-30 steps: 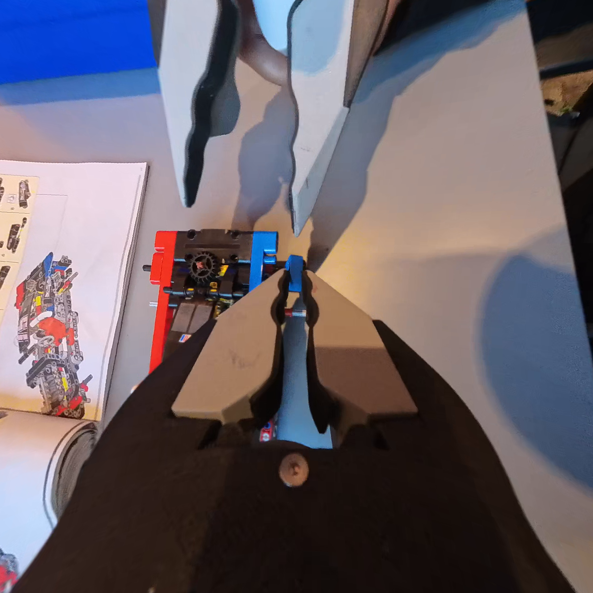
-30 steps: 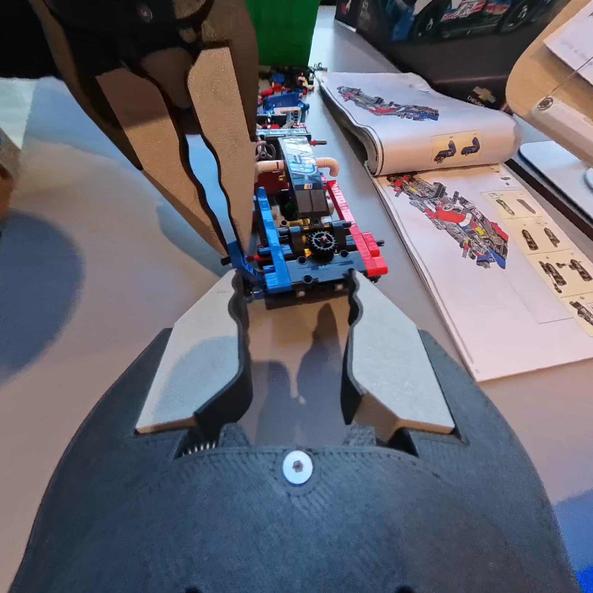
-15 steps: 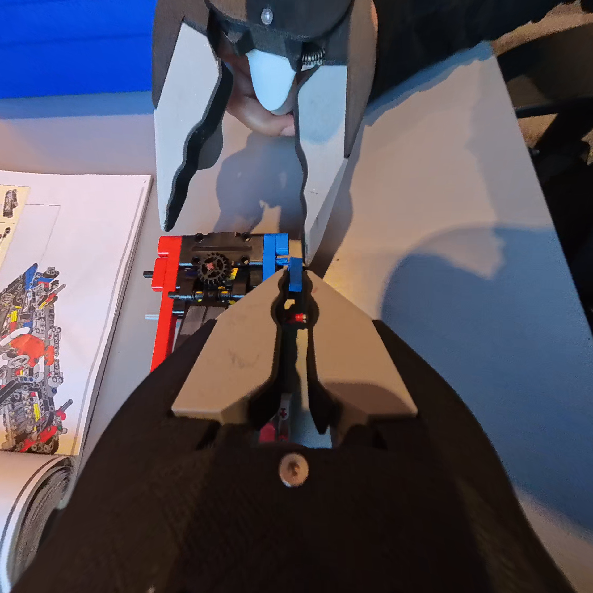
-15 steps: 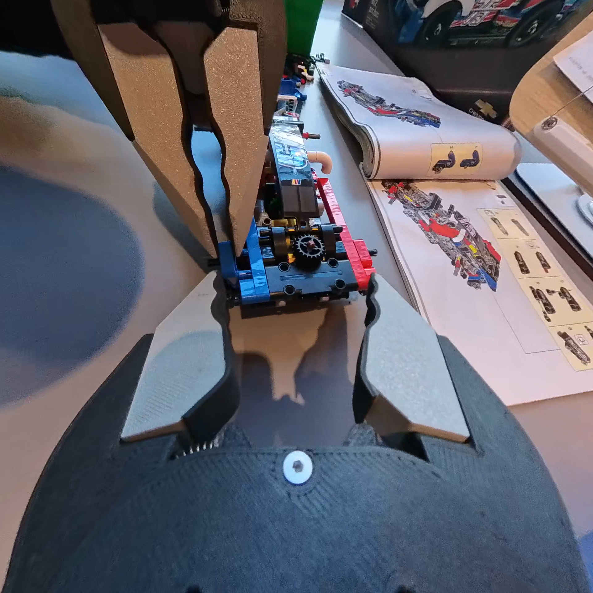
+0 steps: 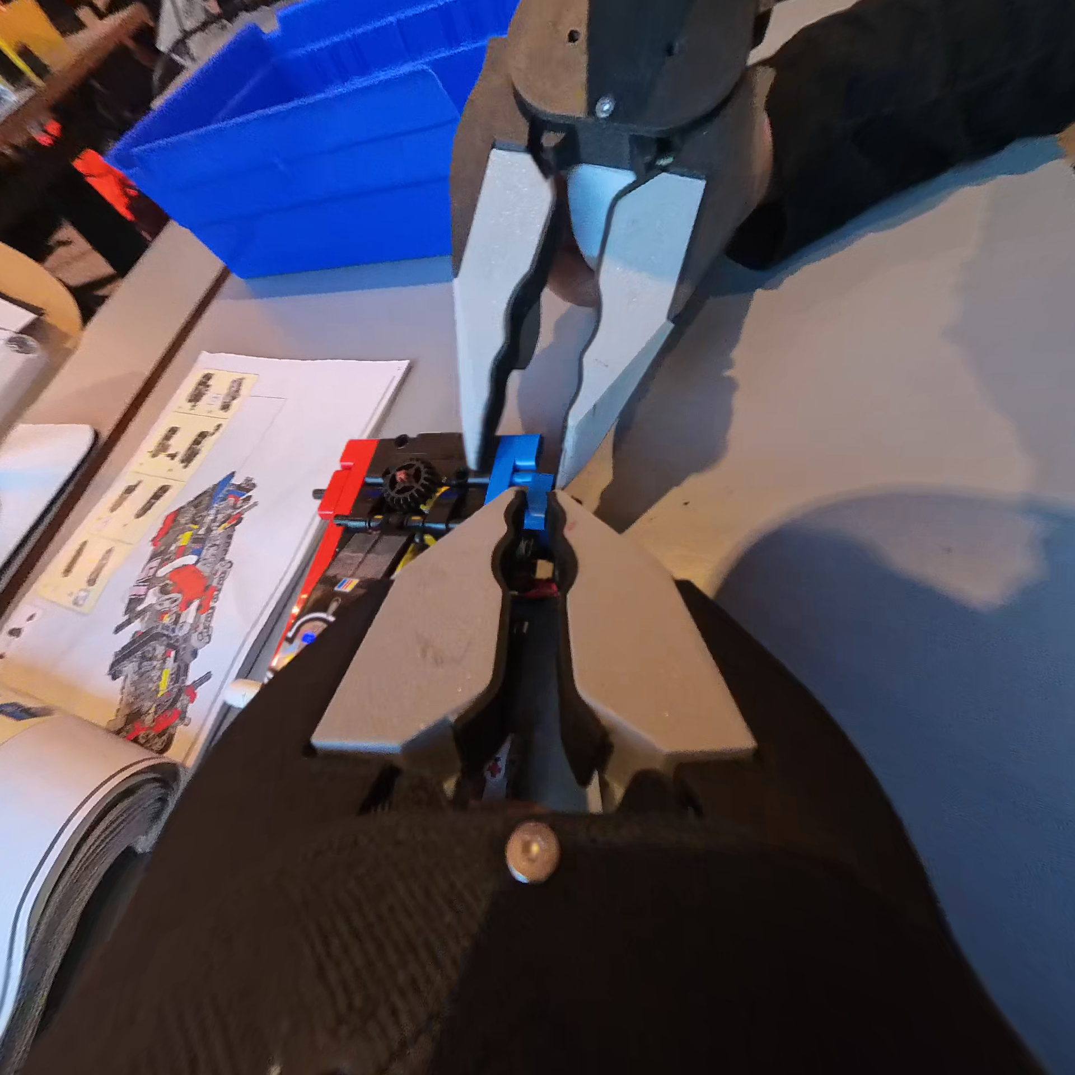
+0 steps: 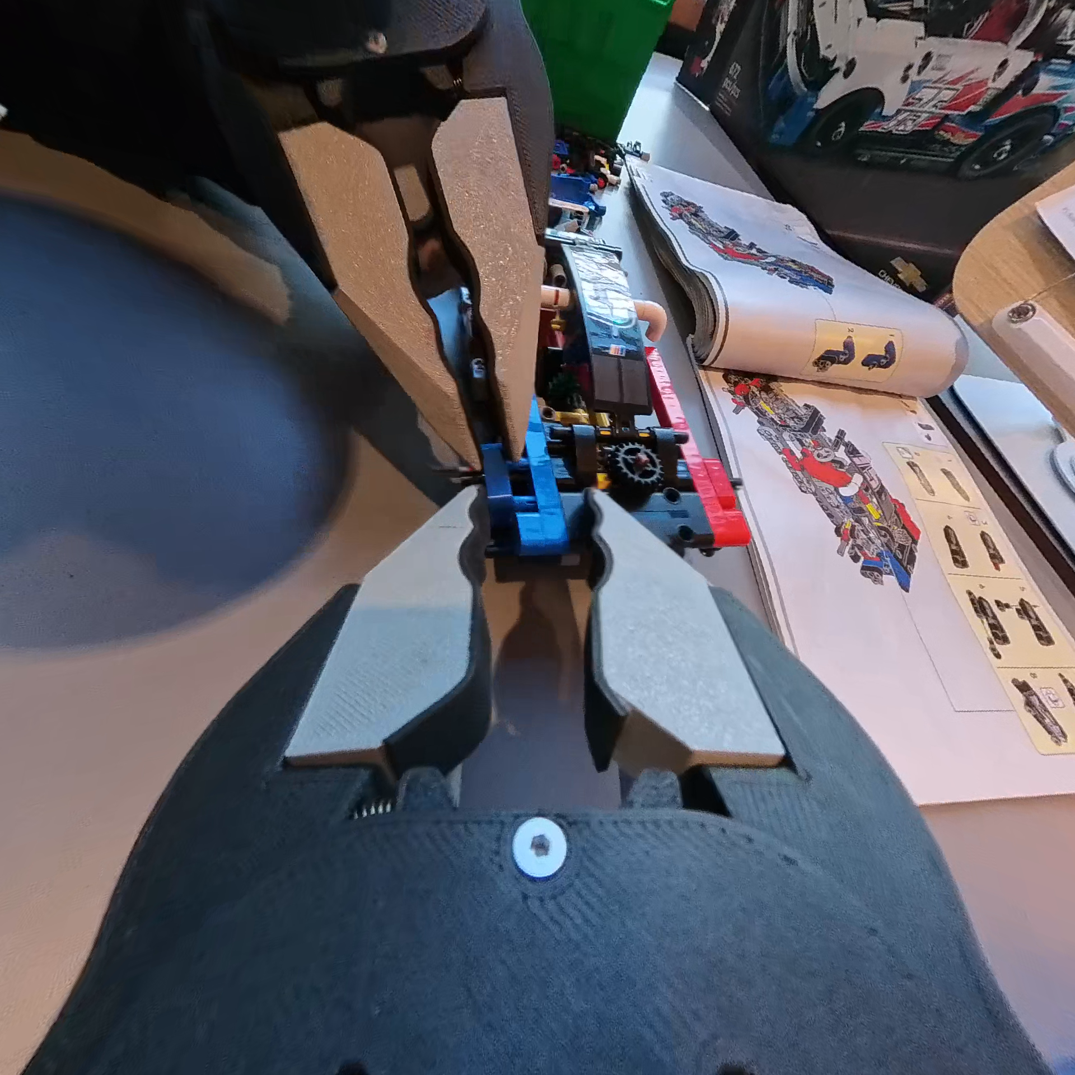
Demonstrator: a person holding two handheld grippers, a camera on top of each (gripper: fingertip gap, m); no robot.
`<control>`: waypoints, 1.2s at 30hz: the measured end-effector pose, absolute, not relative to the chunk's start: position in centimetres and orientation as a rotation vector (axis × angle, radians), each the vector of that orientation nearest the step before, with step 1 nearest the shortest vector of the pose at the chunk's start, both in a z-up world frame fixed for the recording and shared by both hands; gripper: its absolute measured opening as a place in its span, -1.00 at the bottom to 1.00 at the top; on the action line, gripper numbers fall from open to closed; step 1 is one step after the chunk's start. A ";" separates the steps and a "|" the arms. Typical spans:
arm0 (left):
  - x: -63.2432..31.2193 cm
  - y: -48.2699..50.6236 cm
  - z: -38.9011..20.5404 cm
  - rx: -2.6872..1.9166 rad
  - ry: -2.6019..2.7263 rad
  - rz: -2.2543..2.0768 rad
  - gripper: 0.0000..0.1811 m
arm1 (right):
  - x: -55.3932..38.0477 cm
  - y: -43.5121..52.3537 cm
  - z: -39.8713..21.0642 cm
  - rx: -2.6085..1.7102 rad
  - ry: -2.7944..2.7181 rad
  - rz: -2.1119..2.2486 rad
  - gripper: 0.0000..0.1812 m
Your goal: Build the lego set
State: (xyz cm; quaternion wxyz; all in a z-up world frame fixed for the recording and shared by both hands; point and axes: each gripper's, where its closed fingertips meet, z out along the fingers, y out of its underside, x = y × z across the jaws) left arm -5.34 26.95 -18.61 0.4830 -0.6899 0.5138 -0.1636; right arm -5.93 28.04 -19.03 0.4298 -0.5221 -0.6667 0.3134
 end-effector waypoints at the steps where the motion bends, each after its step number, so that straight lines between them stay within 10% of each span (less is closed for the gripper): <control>1: -5.5 27.1 -18.7 -1.675 1.241 -0.379 -0.96 | -5.9 27.9 -18.9 -1.297 -1.666 0.791 -0.77; 15: -5.4 24.5 -19.2 -1.830 1.237 -0.486 -1.00 | -3.1 27.1 -18.1 -1.400 -1.655 0.980 -0.86; 21: -5.1 23.1 -20.3 -1.948 1.226 -0.492 -0.99 | -4.0 24.2 -20.2 -1.635 -1.650 0.963 -0.49; 36: -6.9 21.8 -20.8 -2.149 0.893 -0.612 -0.96 | -5.2 23.4 -22.7 -1.513 -1.758 0.597 -0.94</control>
